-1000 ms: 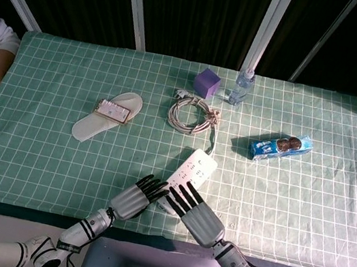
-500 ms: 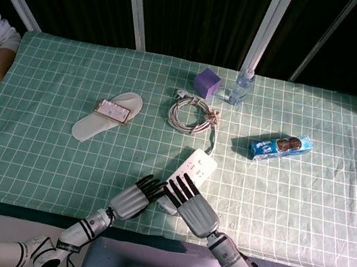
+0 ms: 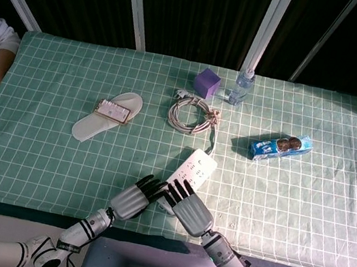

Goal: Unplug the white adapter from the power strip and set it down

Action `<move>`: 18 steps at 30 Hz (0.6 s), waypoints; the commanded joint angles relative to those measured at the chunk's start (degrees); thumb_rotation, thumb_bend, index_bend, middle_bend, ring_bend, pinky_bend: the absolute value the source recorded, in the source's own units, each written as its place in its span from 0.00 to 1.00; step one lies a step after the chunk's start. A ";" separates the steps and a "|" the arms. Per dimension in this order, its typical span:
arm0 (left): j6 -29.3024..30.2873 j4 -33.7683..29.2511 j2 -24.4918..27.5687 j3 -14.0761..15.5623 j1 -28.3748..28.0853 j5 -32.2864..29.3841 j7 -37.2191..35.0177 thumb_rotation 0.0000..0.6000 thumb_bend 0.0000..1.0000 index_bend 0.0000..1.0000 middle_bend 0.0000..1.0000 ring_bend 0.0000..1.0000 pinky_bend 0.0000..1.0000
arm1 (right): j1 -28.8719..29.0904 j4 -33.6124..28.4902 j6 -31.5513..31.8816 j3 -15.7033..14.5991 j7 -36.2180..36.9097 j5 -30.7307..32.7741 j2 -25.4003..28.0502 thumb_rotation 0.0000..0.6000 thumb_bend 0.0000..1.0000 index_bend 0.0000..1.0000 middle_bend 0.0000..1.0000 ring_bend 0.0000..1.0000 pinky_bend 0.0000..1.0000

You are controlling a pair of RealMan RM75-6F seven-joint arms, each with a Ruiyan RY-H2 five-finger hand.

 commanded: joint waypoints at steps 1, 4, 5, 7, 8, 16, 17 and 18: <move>0.06 -0.02 0.01 0.03 -0.02 0.04 0.00 1.00 0.73 0.00 0.02 0.00 0.02 | 0.37 0.89 0.18 -0.23 0.28 0.17 -0.83 1.00 0.27 0.40 0.31 0.23 0.38; 0.13 -0.12 0.13 0.06 -0.06 0.10 -0.06 1.00 0.73 0.00 0.02 0.00 0.02 | 0.61 1.38 0.56 -0.32 0.35 0.14 -1.23 1.00 0.31 0.42 0.31 0.24 0.39; 0.16 -0.14 0.17 0.06 -0.07 0.10 -0.06 1.00 0.73 0.00 0.02 0.00 0.02 | 0.67 1.48 0.66 -0.33 0.35 0.16 -1.30 1.00 0.32 0.42 0.31 0.25 0.39; 0.22 -0.23 0.27 0.04 -0.06 0.06 -0.13 1.00 0.73 0.00 0.02 0.00 0.02 | 0.77 1.58 0.86 -0.38 0.38 0.26 -1.37 1.00 0.34 0.44 0.32 0.26 0.40; 0.23 -0.27 0.31 0.04 -0.06 0.04 -0.16 1.00 0.73 0.00 0.02 0.00 0.02 | 0.82 1.59 0.92 -0.41 0.37 0.29 -1.36 1.00 0.34 0.45 0.32 0.26 0.40; 0.23 -0.46 0.31 0.16 -0.13 0.07 -0.04 1.00 0.73 0.00 0.02 0.00 0.02 | 1.20 1.89 1.27 -0.65 0.20 0.70 -1.61 1.00 0.36 0.48 0.35 0.28 0.43; 0.24 -0.47 0.30 0.16 -0.14 0.07 -0.02 1.00 0.73 0.00 0.02 0.00 0.02 | 1.26 1.96 1.31 -0.69 0.31 0.71 -1.67 1.00 0.37 0.48 0.35 0.29 0.44; 0.27 -0.49 0.30 0.19 -0.13 0.09 0.01 1.00 0.73 0.00 0.02 0.00 0.02 | 1.27 2.06 1.36 -0.72 0.33 0.78 -1.72 1.00 0.37 0.48 0.35 0.29 0.44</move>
